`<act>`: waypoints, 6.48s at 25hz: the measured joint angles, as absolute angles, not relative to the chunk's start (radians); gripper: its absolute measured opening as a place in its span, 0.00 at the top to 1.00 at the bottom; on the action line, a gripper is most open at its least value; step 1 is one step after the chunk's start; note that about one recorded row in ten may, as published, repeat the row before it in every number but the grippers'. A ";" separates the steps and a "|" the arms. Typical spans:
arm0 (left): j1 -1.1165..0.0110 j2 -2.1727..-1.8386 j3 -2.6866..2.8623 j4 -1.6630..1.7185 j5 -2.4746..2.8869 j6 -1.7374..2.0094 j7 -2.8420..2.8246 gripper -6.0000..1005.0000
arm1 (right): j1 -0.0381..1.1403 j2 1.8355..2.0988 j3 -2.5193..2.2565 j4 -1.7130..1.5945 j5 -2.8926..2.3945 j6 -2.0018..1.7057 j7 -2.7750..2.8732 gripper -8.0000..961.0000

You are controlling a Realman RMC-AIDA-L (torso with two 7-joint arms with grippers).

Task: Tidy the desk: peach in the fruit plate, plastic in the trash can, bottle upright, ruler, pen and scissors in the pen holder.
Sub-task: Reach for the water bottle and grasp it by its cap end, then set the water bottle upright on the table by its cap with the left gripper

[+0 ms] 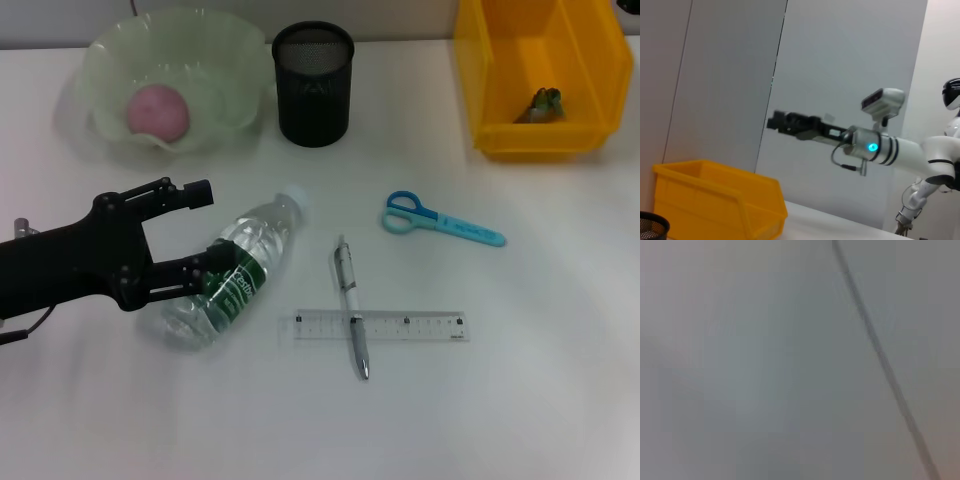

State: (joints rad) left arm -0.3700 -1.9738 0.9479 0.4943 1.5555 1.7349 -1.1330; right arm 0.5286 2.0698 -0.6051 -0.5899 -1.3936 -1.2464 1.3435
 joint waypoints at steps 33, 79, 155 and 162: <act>-0.623 -2.060 0.948 0.832 2.054 1.393 -1.865 0.19 | 0.436 2.075 -0.766 -0.548 -1.907 -1.425 1.073 0.14; -0.891 -2.080 1.313 0.649 2.376 1.084 -2.348 0.29 | 0.436 2.068 -0.758 -0.554 -1.901 -1.434 1.058 0.15; -0.317 -2.066 0.776 0.730 1.478 1.252 -1.217 0.56 | 0.472 2.078 -0.756 -0.492 -1.896 -1.483 1.079 0.16; -0.330 -2.066 0.773 0.701 1.479 1.217 -1.186 0.56 | 0.469 2.078 -0.755 -0.492 -1.896 -1.483 1.079 0.16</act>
State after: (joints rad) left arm -0.3299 -2.0656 0.7726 0.7007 1.4785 1.2172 -1.1864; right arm 0.4695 2.0784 -0.7549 -0.4923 -1.8961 -1.4832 1.0786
